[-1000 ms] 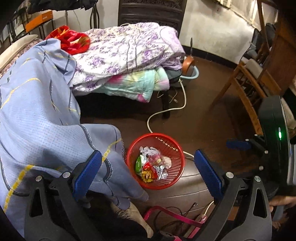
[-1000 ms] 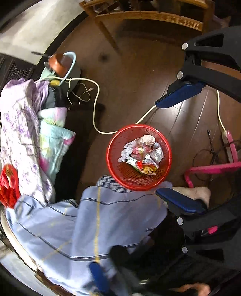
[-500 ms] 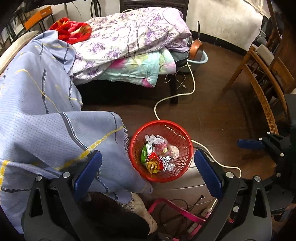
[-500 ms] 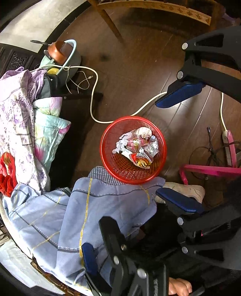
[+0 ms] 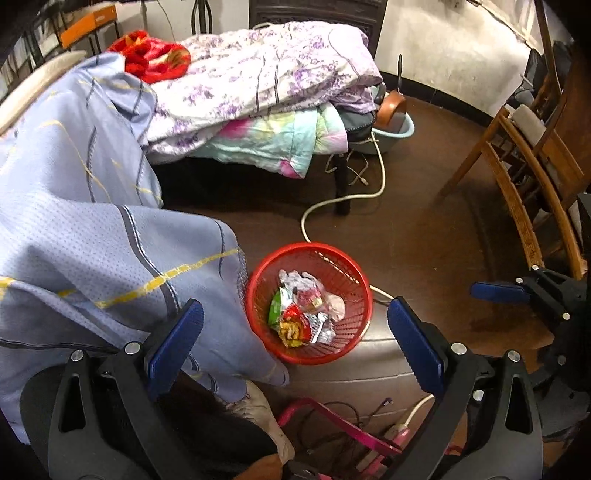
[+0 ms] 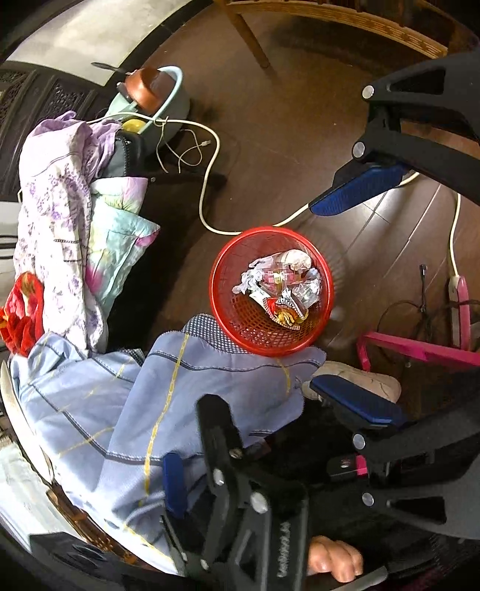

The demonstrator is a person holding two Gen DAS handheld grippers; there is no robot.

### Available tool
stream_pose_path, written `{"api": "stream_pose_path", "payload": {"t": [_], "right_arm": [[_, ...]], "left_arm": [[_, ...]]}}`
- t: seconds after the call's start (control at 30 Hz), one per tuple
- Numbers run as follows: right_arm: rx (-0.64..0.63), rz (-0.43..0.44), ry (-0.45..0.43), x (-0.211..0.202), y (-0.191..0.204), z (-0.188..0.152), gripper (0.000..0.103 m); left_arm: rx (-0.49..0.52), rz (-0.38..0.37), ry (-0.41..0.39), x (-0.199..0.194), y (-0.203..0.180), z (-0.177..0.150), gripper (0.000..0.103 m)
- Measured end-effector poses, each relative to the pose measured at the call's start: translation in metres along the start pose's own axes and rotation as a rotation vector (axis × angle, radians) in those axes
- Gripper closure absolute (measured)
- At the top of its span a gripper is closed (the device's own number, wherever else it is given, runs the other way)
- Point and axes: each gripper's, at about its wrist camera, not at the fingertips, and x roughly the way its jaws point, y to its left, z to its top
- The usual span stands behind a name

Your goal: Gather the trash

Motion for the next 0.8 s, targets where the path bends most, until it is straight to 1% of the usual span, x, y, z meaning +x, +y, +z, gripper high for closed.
{"api": "stream_pose_path", "payload": {"t": [0.13,0.33,0.8], "right_arm": [[-0.003,0.007,-0.027,-0.006,-0.003,-0.003,0.017],[0.003,0.024,-0.046,-0.008,-0.006,-0.004,0.017],[-0.002,0.027,-0.029,-0.003,-0.006,-0.005,0.017]], "left_arm": [[-0.010,0.025,-0.009,0.000,-0.002,-0.001,0.007],[-0.015,0.035,-0.020,0.000,-0.003,0.000,0.007],[0.026,0.050,-0.009,0.005,-0.012,0.000,0.007]]}}
